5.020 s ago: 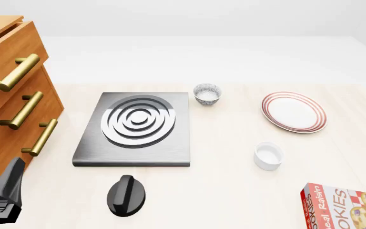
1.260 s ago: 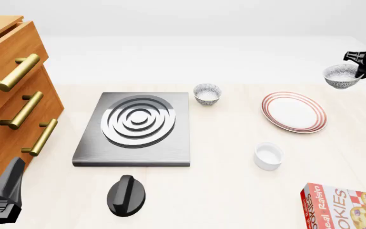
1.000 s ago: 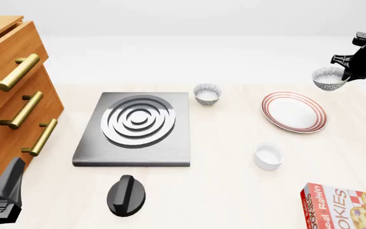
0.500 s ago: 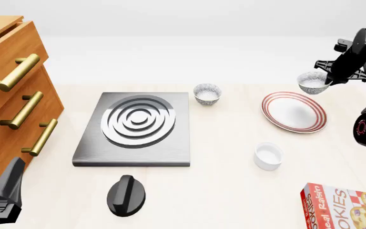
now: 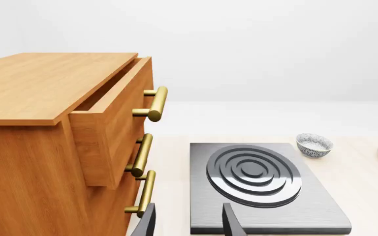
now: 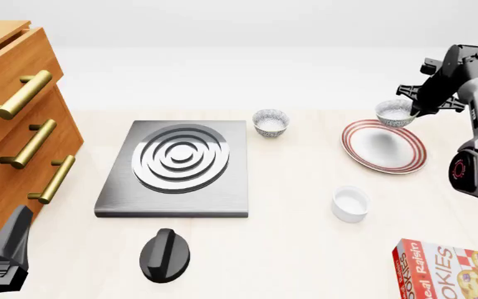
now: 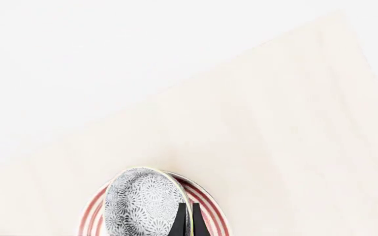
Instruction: Pick the akita bowl next to the cookies box and place it on the plate.
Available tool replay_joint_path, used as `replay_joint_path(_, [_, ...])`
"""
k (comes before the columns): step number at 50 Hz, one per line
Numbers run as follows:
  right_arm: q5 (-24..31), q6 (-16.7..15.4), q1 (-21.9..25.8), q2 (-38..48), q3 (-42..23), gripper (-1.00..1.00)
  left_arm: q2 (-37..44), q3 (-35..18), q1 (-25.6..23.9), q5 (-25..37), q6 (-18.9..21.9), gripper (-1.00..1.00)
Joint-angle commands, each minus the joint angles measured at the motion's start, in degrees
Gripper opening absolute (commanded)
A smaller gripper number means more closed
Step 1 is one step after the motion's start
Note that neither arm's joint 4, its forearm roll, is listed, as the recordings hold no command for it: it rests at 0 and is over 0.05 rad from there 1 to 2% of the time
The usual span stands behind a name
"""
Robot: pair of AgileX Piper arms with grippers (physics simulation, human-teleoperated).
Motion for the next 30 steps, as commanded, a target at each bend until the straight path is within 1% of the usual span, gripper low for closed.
replay_joint_path(1, [-0.04,0.26,0.79,0.34,-0.13,-1.00,0.00,0.00,0.00,0.00,0.00,1.00])
replay_joint_path(30, [-0.14,0.58,1.72,-0.94,0.89,-1.00,0.01,0.00,0.00,0.00,0.00,1.00])
